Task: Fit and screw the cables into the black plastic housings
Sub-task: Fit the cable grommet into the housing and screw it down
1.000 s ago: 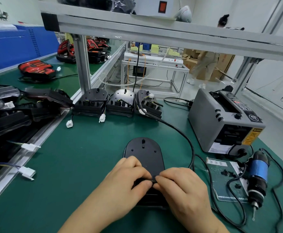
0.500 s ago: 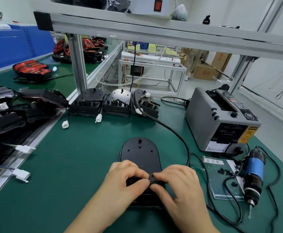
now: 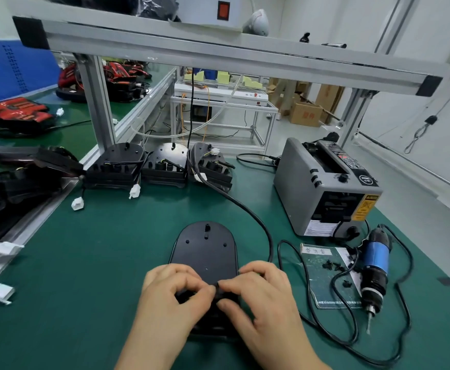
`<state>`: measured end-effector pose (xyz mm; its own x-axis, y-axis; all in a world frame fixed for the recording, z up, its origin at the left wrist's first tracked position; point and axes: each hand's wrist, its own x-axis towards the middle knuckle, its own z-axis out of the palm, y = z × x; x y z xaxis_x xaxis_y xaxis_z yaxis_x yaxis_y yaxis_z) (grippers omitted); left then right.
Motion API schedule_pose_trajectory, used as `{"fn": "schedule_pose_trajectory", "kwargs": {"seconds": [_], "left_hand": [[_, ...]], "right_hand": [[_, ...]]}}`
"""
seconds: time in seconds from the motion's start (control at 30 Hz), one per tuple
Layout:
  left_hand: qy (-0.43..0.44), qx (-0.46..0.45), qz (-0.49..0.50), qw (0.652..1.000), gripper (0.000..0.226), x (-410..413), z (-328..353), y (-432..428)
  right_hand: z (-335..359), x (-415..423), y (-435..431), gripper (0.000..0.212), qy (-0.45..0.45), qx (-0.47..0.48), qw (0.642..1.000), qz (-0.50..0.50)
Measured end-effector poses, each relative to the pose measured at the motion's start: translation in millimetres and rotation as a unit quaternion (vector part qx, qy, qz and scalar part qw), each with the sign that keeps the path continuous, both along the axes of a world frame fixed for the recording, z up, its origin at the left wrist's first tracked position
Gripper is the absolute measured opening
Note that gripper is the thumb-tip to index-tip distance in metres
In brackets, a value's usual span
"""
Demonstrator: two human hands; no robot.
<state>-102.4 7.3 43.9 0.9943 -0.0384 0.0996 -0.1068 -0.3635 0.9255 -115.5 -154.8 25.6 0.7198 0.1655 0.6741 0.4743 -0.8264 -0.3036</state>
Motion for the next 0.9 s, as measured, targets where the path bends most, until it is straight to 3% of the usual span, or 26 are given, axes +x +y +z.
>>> {"fn": "schedule_pose_trajectory", "kwargs": {"seconds": [0.33,0.4,0.47,0.57,0.63,0.77,0.9], "left_hand": [[-0.011,0.008,-0.01,1.0,0.027,-1,-4,0],[-0.009,-0.001,-0.011,1.0,0.026,-1,-4,0],[-0.011,-0.005,-0.014,1.0,0.026,-1,-5,1],[-0.012,-0.003,-0.013,1.0,0.027,0,-6,1],[-0.011,-0.002,-0.014,1.0,0.026,0,-6,0],[-0.008,-0.003,-0.016,1.0,0.025,-1,-6,1],[-0.008,-0.002,-0.01,1.0,0.025,-1,-6,0]], "right_hand": [[12,-5,-10,0.017,0.026,0.043,0.998,0.03],[21,-5,-32,0.008,0.03,0.089,0.995,-0.024],[32,1,-68,0.01,0.071,0.107,0.981,-0.148],[40,15,-124,0.009,0.234,-0.02,0.918,-0.319],[33,23,-143,0.012,0.288,-0.107,0.886,-0.346],[16,34,-148,0.022,0.3,-0.157,0.881,-0.33],[7,39,-148,0.016,0.274,-0.207,0.875,-0.341]]}}
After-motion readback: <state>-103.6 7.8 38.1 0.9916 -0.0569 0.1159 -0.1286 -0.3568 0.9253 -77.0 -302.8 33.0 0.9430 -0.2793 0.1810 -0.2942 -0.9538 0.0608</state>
